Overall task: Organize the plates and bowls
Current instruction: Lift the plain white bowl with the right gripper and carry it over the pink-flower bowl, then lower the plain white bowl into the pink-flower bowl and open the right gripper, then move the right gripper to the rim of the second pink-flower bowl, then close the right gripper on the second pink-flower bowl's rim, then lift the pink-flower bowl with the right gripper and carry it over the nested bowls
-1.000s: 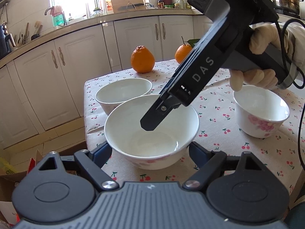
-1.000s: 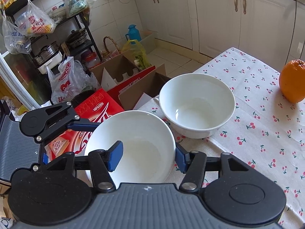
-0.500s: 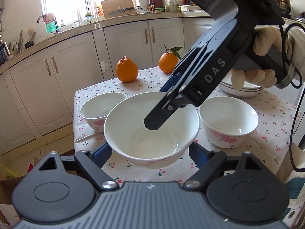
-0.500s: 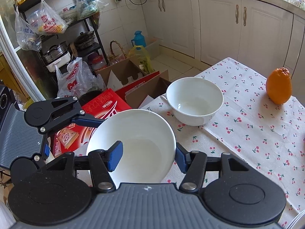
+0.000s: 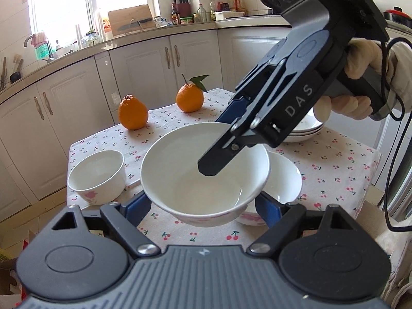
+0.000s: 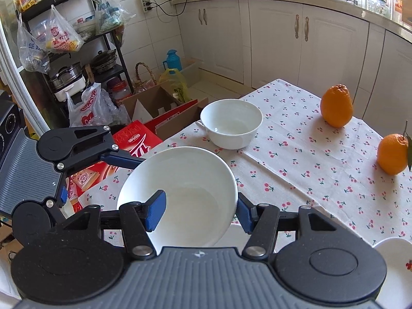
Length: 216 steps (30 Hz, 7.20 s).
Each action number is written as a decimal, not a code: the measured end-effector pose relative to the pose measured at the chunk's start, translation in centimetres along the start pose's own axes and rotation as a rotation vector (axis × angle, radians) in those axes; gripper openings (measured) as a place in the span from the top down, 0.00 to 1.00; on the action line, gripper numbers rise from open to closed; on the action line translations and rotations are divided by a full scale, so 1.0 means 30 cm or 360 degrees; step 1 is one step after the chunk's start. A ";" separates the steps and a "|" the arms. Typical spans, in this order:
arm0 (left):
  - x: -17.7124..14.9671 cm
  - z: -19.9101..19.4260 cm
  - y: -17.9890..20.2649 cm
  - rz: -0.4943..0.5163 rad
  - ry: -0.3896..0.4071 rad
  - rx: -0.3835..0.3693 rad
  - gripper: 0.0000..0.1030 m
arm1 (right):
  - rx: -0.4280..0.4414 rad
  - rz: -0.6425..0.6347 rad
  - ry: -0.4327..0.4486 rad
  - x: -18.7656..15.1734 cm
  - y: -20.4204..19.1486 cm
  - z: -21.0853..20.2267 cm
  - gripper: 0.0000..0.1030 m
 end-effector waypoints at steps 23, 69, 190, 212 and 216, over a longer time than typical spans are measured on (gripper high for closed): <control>-0.016 0.117 0.150 -0.0020 -0.0091 -0.0173 0.15 | -0.0113 0.0144 -0.0056 -0.179 0.087 -0.078 0.37; -0.056 0.021 0.075 -0.0076 -0.0055 -0.0148 0.12 | -0.0361 -0.0054 0.0030 -0.101 0.053 -0.077 0.00; 0.082 -0.008 -0.133 -0.0085 0.0140 0.0122 0.16 | 0.0149 0.0063 -0.0176 0.140 0.069 0.144 0.34; 0.089 0.015 0.145 -0.0001 0.0139 -0.0077 0.16 | -0.0001 0.0165 -0.0125 -0.081 0.096 -0.120 0.34; 0.075 0.036 0.168 -0.0008 0.0105 -0.0105 0.16 | -0.0004 0.0185 -0.0144 -0.120 0.105 -0.124 0.34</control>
Point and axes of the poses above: each gripper's, at about its wrist camera, not at the fingertips, and z roughly the way its jaws point, y to its right, x to its top, the point moved 10 cm from there along z, roughly the way its jaws point, and after that the axes turned 12 degrees about -z, right-handed, at the moved point
